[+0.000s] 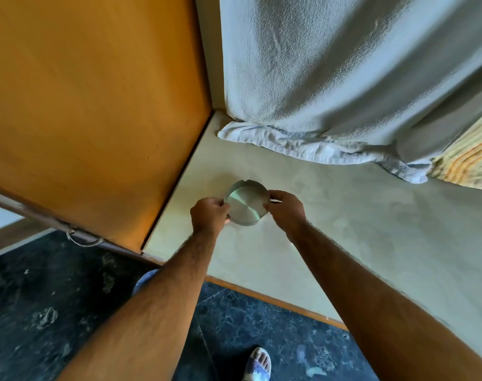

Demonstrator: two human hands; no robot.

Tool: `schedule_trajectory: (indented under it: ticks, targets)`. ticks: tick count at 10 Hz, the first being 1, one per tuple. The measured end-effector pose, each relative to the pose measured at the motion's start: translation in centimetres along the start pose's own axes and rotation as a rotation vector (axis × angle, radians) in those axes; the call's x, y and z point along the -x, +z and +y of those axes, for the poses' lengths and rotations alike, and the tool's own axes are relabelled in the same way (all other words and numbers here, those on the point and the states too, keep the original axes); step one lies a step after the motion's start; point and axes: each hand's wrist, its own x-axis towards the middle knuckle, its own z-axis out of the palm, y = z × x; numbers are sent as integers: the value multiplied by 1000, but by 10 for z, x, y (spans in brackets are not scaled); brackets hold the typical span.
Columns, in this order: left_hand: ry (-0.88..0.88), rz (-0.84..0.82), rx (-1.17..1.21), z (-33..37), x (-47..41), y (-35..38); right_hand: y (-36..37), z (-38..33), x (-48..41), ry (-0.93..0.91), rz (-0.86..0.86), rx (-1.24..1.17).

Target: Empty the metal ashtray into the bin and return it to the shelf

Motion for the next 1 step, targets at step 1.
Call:
schedule_trajectory:
  ticks: [1]
  targets:
    - [84,2,-187,20,6,-11,-14,-18,1,-61,-18,218]
